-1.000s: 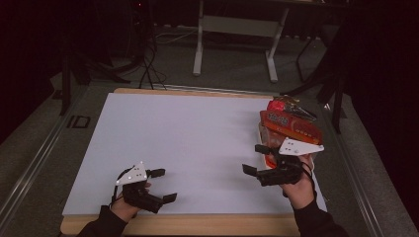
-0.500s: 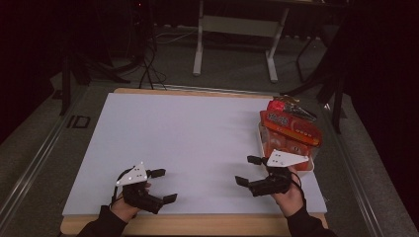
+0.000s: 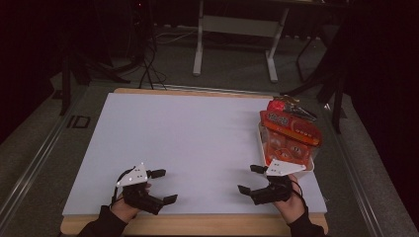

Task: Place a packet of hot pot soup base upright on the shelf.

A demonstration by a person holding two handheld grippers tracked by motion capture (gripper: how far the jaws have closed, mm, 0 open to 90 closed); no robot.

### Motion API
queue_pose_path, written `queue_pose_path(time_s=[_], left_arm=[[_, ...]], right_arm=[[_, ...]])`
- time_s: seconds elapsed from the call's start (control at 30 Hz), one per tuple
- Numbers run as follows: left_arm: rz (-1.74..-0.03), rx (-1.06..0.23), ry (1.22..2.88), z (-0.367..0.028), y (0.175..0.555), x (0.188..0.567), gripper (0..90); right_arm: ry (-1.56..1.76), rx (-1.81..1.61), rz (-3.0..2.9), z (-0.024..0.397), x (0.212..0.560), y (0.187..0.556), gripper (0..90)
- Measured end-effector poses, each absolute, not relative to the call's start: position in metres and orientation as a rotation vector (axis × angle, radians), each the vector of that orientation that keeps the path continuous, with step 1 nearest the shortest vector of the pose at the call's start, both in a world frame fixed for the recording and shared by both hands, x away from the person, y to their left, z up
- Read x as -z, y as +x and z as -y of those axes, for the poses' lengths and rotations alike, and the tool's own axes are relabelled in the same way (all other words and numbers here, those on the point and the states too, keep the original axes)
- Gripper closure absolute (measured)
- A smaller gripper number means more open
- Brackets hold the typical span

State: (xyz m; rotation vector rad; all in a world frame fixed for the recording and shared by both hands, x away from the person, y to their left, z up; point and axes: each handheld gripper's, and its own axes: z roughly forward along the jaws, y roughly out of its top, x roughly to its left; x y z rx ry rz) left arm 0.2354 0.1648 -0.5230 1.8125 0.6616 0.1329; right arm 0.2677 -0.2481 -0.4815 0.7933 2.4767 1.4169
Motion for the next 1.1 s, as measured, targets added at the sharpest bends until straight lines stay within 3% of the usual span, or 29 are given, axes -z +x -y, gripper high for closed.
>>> queue_pose_path(time_s=[1.1], left_arm=[[-0.645, -0.134, 1.831, -0.161, 0.234, 0.527, 1.6]], right_arm=[[0.841, -1.462, -2.471, 0.263, 0.495, 0.267, 13.3]])
